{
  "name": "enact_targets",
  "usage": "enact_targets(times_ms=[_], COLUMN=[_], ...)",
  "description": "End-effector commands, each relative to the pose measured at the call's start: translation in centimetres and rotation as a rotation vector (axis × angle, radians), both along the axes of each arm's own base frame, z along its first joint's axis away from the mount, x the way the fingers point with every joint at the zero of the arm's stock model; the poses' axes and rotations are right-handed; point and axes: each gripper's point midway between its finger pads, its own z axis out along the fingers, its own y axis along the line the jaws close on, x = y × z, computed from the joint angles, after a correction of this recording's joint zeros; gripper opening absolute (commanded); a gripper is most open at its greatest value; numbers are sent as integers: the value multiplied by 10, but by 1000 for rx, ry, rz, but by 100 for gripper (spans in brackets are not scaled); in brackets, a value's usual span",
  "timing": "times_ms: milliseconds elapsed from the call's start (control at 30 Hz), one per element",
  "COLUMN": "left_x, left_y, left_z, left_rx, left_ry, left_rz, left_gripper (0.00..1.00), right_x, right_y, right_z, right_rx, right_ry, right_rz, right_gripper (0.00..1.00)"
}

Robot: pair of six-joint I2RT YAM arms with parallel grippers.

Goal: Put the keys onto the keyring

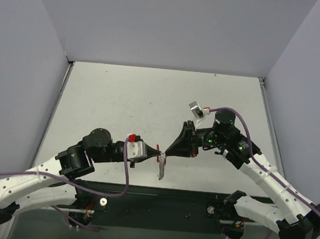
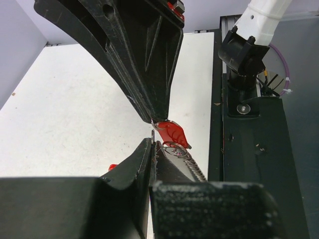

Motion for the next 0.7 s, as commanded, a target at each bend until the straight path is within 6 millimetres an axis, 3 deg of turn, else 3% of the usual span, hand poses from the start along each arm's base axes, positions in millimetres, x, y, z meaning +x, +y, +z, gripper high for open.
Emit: enact_targets(times_ms=[0, 667], left_x=[3, -2], left_y=[0, -1], left_z=[26, 24], left_rx=[-87, -84], left_ry=[-54, -42], left_rz=[18, -9], left_gripper=[0, 0], right_x=[-4, 3], right_y=[2, 4], right_z=[9, 3], right_rx=[39, 20], right_ry=[-46, -44], right_rz=[38, 11], right_gripper=[0, 0])
